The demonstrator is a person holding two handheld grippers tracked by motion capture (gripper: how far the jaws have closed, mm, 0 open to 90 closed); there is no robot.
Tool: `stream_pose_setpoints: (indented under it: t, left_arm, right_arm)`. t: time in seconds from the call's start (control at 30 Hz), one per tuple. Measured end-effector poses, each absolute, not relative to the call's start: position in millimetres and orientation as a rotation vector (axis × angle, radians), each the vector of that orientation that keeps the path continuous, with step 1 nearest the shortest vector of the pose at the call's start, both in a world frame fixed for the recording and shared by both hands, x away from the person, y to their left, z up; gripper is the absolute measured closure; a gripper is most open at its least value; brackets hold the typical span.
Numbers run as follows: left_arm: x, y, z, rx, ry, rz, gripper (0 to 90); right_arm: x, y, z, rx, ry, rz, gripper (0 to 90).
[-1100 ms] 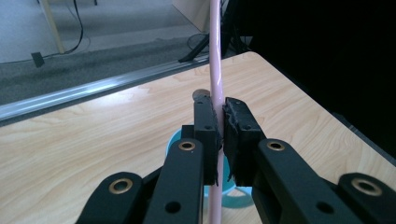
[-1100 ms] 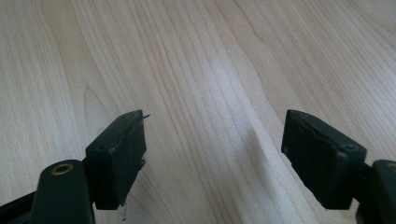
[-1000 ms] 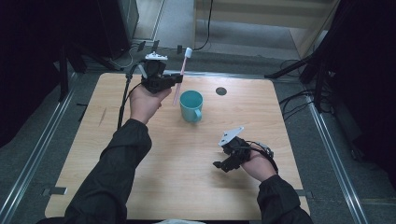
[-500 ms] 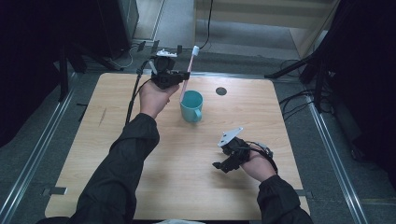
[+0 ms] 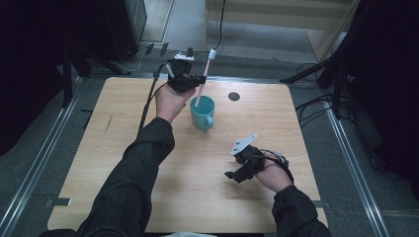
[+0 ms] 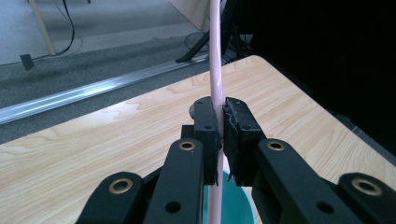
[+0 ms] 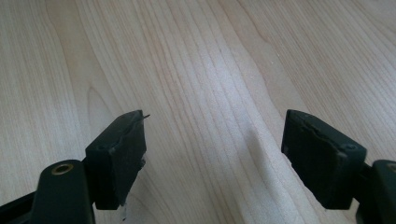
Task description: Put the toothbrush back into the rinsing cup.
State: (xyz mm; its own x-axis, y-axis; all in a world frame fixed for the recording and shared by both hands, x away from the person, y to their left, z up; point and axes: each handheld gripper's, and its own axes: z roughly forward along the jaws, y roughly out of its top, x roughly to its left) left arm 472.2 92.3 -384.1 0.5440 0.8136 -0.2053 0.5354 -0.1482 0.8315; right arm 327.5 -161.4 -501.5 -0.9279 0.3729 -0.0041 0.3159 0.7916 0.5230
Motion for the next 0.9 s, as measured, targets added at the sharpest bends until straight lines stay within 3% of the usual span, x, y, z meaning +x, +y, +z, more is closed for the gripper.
stream_pose_setpoints:
  t: [0.9]
  left_arm:
    - [476.3, 82.5, -433.2, 1.876, 1.156, 0.331, 84.0]
  right_arm:
    - [328.2, -161.4, -501.9, 0.550, 2.875, 0.809, 21.9]
